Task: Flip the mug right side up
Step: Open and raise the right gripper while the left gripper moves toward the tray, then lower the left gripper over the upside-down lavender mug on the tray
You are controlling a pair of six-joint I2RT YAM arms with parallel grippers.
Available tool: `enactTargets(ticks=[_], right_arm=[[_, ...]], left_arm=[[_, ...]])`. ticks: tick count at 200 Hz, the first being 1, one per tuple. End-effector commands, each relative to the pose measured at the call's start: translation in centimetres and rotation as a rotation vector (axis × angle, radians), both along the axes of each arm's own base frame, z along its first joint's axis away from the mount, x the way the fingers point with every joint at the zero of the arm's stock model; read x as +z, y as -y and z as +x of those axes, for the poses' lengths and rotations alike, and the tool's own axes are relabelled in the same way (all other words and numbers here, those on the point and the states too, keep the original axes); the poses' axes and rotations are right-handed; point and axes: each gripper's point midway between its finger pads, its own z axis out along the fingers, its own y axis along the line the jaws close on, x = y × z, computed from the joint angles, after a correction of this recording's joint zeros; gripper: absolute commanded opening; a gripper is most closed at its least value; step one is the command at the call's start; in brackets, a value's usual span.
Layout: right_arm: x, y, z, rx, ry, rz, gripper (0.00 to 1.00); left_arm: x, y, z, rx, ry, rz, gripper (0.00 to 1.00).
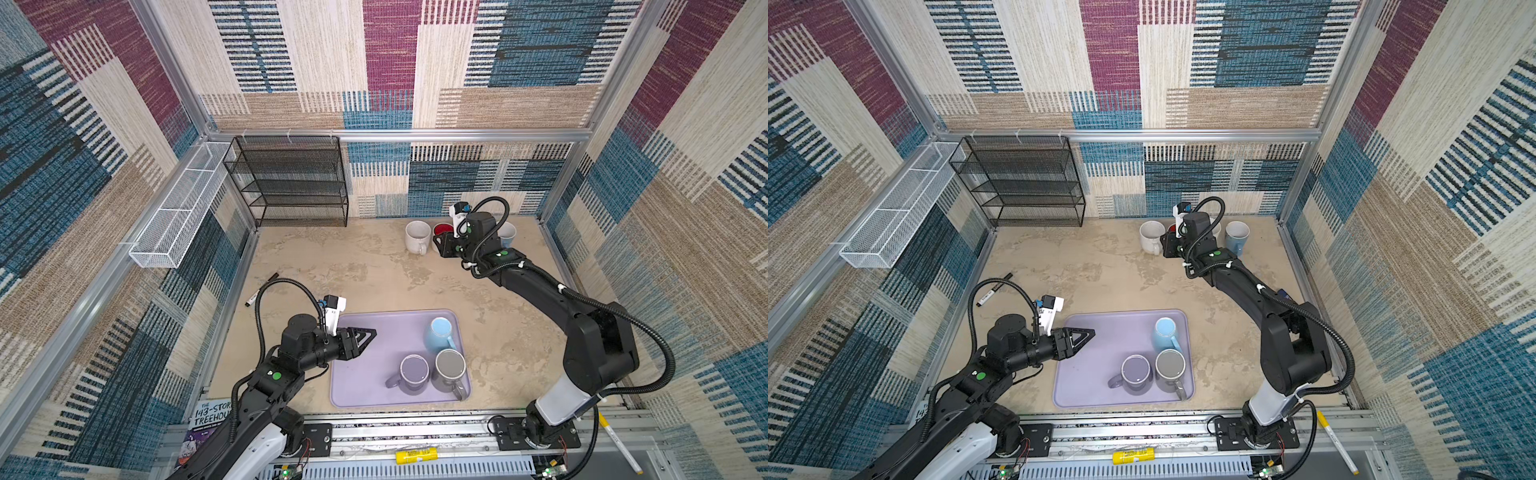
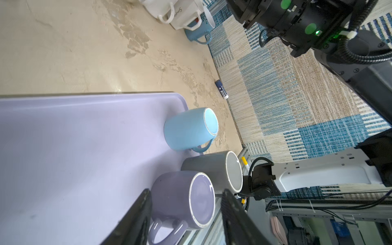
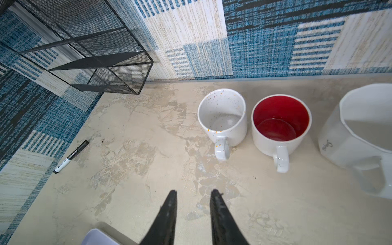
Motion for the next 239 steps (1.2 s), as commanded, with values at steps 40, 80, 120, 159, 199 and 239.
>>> enactTargets(ticks=[40,80,120,159,199,239], right_arm=[[0.1,0.2,-0.3,-0.005,0.022,0.023,0.3],[-0.2,0.7,-0.5,-0.015,0.021,0.02,0.3],[-0.3,1.3,-0.6,-0.027,0.021,0.019,0.3],[-0.3,1.7,-0.7,-0.036,0.022,0.012,0.3],[-0.4,2.0,-0.8,-0.044,0.021,0.005,0.3],[-0.5,2.2,-0.9,-0.047,0.022,0.003,0.3]], left_arm=[[-3.3,0.7,-0.4,0.011,-0.102,0.097,0.53],[-4.1,2.4,-1.7,-0.067,-0.098,0.195,0.53],[-3.7,3.3,-3.1,-0.165,-0.063,0.337,0.53],[-3.7,3.0,-4.2,-0.218,-0.046,0.476,0.54],[-3.7,3.2,-5.4,-0.277,-0.034,0.535,0.55],[-3.5,3.8,-6.7,-0.345,0.002,0.573,0.56]])
